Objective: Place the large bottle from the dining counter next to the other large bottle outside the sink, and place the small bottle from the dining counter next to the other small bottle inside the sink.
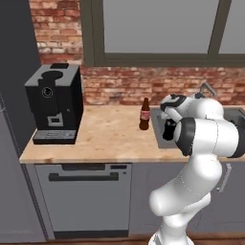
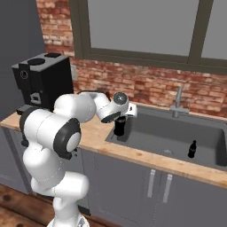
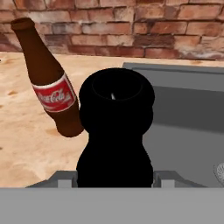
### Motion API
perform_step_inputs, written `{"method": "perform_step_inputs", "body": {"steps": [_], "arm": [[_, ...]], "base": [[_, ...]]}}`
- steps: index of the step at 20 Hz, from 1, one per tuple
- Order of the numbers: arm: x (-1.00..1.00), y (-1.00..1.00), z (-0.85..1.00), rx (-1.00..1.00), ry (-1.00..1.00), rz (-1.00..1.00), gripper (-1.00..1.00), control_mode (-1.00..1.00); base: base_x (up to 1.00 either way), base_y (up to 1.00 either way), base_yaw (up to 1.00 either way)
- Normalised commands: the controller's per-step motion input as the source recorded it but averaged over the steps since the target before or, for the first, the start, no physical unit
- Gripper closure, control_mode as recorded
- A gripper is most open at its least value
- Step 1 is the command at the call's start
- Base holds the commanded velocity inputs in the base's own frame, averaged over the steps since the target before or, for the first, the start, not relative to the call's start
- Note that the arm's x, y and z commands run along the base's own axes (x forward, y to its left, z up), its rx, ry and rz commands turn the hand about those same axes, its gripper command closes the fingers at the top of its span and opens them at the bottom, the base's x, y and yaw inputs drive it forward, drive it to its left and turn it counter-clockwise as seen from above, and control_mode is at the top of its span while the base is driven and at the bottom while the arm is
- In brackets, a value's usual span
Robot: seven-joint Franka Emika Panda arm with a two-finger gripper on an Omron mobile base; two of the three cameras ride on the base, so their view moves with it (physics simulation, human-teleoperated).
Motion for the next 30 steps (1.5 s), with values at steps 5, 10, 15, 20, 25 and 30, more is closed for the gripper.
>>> {"method": "perform_step_inputs", "body": {"steps": [5, 10, 15, 20, 25, 30], "arm": [[0.00, 0.00, 0.00, 0.00, 0.00, 0.00, 1.00, 1.00], [0.00, 0.00, 0.00, 0.00, 0.00, 0.00, 1.00, 1.00], [0.00, 0.00, 0.00, 0.00, 0.00, 0.00, 1.00, 1.00], [0.00, 0.00, 0.00, 0.00, 0.00, 0.00, 1.00, 1.00], [0.00, 0.00, 0.00, 0.00, 0.00, 0.00, 1.00, 1.00], [0.00, 0.00, 0.00, 0.00, 0.00, 0.00, 1.00, 1.00]], "base": [[0.32, -0.09, 0.12], [0.26, -0.03, 0.12], [0.12, 0.00, 0.13], [0.05, 0.00, 0.13], [0.04, 0.00, 0.11], [0.01, 0.00, 0.08]]}}
